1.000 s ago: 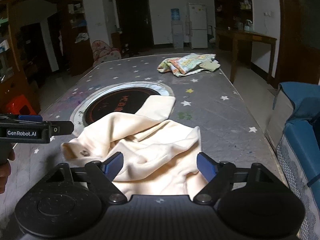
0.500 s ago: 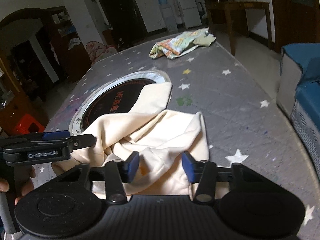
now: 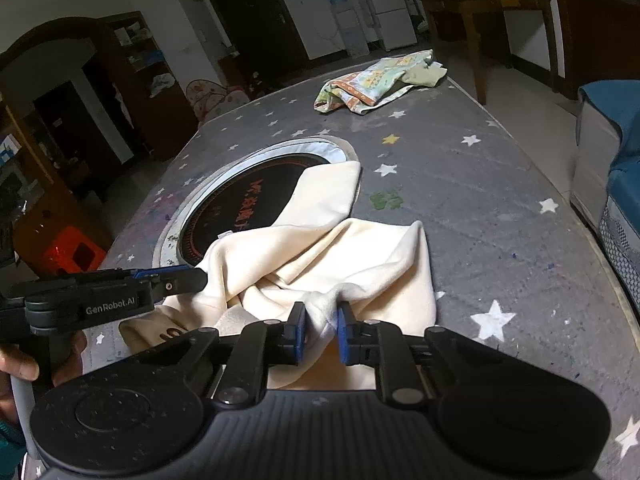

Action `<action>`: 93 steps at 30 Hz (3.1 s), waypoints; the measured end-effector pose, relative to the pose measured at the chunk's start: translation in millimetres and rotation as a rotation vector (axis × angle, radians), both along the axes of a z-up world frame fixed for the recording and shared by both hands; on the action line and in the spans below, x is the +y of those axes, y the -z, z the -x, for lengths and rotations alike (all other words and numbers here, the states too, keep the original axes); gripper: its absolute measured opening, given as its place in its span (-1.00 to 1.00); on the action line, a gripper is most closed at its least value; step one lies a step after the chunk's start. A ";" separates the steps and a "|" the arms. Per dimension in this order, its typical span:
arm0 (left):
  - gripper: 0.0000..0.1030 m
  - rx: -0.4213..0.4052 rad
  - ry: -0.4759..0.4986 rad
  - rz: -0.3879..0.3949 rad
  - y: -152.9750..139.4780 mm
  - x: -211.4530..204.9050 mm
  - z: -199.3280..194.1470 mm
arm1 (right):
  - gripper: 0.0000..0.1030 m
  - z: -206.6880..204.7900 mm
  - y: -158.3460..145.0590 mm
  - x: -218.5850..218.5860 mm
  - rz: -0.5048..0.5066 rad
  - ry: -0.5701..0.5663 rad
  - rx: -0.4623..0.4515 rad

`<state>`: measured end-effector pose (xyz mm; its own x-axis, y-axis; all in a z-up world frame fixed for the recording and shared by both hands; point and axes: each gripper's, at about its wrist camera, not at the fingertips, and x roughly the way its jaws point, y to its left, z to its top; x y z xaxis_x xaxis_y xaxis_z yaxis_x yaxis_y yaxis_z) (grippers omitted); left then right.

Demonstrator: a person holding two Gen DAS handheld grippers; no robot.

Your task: Fold clothes

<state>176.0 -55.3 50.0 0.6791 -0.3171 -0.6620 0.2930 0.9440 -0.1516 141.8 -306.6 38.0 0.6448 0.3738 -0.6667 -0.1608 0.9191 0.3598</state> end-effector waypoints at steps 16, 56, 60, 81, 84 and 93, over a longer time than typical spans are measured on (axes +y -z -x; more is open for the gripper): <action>-0.88 -0.014 0.034 0.051 -5.6 10.0 -3.7 | -0.81 -7.1 -5.8 2.7 -0.032 -0.017 -0.006; -0.89 -0.003 0.045 0.084 -23.1 77.4 239.9 | -0.85 145.6 -48.3 24.8 0.191 -0.472 0.025; -0.89 0.062 0.043 0.061 0.6 81.8 259.9 | -0.69 165.0 -31.0 14.1 0.217 -0.477 0.089; -0.65 0.024 -0.065 0.122 -17.2 121.1 249.5 | -0.51 -16.7 5.2 22.0 0.236 -0.139 -0.013; -0.59 0.021 -0.063 0.136 -14.9 116.4 242.6 | -0.49 -28.5 17.3 23.8 0.225 -0.126 0.002; -0.46 0.004 -0.052 0.173 -10.0 97.1 215.7 | -0.96 -22.9 17.8 26.9 0.302 -0.120 -0.067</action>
